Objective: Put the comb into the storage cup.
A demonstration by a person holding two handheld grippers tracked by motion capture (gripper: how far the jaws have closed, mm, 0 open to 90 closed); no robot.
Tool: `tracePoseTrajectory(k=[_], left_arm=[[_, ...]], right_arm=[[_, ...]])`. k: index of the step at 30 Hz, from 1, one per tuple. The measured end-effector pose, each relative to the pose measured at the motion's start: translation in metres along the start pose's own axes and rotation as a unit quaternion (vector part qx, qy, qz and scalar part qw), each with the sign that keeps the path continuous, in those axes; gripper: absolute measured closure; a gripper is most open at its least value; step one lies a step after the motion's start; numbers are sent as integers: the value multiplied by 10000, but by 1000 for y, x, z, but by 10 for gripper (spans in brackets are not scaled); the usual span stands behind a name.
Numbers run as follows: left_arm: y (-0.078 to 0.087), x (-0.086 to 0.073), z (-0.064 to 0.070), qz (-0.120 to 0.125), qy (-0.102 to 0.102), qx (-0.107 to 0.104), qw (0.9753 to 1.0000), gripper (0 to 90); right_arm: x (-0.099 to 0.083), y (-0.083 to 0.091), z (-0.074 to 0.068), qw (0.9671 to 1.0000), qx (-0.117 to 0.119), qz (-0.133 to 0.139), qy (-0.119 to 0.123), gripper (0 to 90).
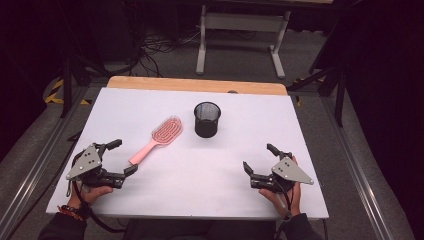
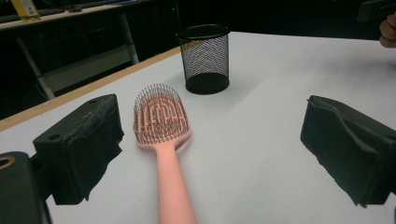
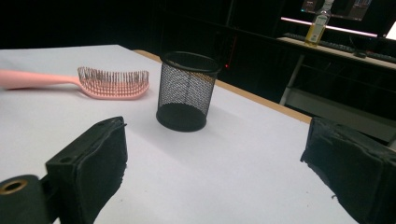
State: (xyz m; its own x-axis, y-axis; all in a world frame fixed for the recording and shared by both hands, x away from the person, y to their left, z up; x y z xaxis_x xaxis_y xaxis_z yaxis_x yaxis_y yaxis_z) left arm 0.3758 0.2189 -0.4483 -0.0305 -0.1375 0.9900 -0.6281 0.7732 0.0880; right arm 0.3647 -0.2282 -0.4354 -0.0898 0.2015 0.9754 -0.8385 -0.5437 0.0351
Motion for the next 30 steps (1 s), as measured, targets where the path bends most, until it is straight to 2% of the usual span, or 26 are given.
tracePoseTrajectory(k=[3,8,11,15,18,19,20,21,22,27,29,30], left_arm=[[-1,0,-2,-7,41,65,10000,68],[-1,-2,-3,-158,83,119,9998,76],[-3,-3,-4,-319,41,164,9993,84],[-6,-7,-5,-651,118,171,9977,87],[-10,-9,-7,-991,154,215,9947,86],[-12,-9,-8,-1167,162,205,9928,88],[-14,-5,-9,-1252,206,182,9918,117],[-14,-5,-9,-1252,206,182,9918,138],[-16,-3,-10,-1326,181,249,9907,138],[-25,7,-14,-1539,269,131,9876,110],[-28,8,-16,-1698,221,133,9851,117],[-30,9,-17,-1720,245,117,9847,108]], right_arm=[[-2,0,1,10000,-7,-20,-44,72],[-1,1,2,10000,-80,-6,-56,76],[-1,1,2,9999,-104,-22,-11,81],[-1,2,2,9999,-115,-16,-11,86],[-1,3,4,9999,-142,-6,-46,87],[-2,3,5,9999,-139,-15,-49,87],[-2,3,5,9999,-134,-38,-36,87],[-2,3,5,9999,-134,-38,-36,87],[-3,3,5,9999,-139,-44,-32,88],[-3,3,7,9998,-145,-45,-96,89],[-4,2,6,9998,-139,-77,-84,89],[-4,2,6,9998,-139,-86,-82,89]])
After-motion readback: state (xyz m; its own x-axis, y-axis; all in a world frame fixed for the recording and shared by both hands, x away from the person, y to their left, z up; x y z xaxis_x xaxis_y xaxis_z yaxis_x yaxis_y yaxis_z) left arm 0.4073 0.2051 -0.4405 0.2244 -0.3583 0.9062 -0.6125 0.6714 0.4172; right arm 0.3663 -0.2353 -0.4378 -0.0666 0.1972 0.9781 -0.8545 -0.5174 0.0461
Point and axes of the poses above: each handheld gripper's, and its own axes: y roughly backward along the jaws, x roughly out of its top, z roughly to its right, the point moved 5 cm from there along -y, roughly forward along the jaws, and after that the axes turned 8 degrees about z, right-handed, at the moved point
